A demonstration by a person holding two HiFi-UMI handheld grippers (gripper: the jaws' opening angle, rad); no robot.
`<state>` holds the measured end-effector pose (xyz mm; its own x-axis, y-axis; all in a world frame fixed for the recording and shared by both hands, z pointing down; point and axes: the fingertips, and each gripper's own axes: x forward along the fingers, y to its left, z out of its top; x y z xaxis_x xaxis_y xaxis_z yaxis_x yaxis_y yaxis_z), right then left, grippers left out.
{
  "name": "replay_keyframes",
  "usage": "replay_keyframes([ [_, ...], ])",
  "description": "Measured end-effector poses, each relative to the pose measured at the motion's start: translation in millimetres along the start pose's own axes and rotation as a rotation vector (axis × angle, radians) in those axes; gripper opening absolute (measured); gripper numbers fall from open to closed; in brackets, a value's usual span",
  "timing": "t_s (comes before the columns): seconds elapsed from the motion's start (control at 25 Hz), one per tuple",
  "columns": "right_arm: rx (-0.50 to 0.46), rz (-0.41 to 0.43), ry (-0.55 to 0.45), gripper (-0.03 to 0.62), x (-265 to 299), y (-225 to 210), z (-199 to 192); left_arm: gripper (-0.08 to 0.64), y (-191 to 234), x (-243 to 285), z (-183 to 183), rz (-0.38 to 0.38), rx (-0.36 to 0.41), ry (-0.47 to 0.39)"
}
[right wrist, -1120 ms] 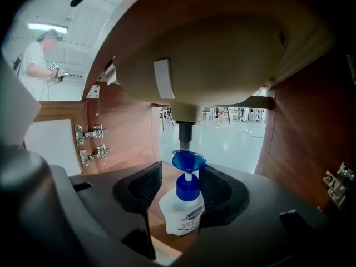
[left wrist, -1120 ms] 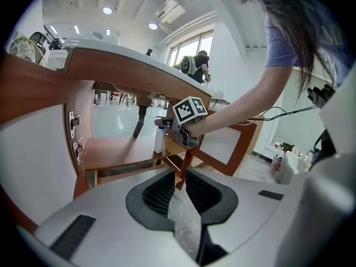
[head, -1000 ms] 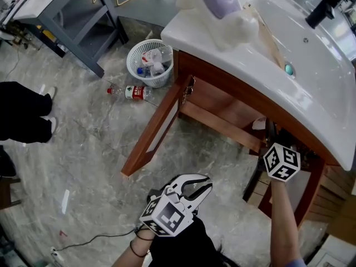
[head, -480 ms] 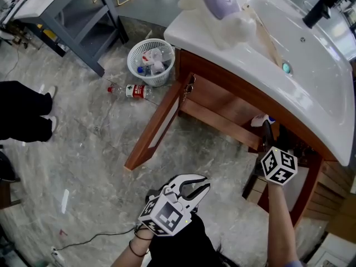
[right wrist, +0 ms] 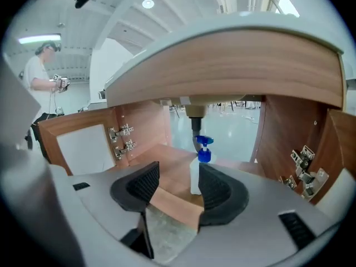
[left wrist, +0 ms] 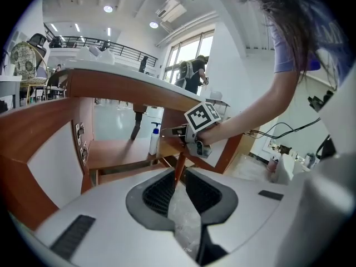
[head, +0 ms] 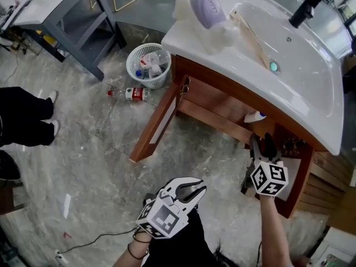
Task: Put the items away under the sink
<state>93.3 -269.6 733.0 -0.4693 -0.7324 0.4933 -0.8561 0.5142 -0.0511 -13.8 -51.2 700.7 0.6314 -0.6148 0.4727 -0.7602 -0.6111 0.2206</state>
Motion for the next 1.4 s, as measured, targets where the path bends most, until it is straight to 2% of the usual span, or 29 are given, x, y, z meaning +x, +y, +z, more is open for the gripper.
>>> replay_keyframes([
  [0.08,-0.020,0.026,0.002,0.215,-15,11,5,0.067,-5,-8,11,0.003,-0.009,-0.010],
  [0.28,-0.051,0.099,-0.009,0.195,-52,40,27,0.067,-20,-28,39,0.010,-0.023,-0.036],
  [0.4,-0.053,0.137,-0.030,0.178,-75,56,50,0.067,-26,-37,55,0.009,0.002,-0.029],
  [0.52,-0.039,0.175,-0.050,0.127,-102,70,74,0.067,-34,-45,76,0.006,0.023,-0.035],
  [0.76,-0.022,0.268,-0.069,0.106,-158,91,109,0.067,-54,-61,120,-0.001,0.067,-0.058],
  [1.12,0.093,0.292,-0.063,0.092,-245,116,161,0.067,-98,-119,168,-0.005,0.118,-0.062],
  [1.28,0.091,0.293,-0.096,0.092,-273,128,180,0.067,-113,-148,170,-0.002,0.148,-0.043],
  [1.4,0.075,0.274,-0.142,0.092,-286,136,194,0.067,-107,-168,182,0.024,0.171,-0.096],
])
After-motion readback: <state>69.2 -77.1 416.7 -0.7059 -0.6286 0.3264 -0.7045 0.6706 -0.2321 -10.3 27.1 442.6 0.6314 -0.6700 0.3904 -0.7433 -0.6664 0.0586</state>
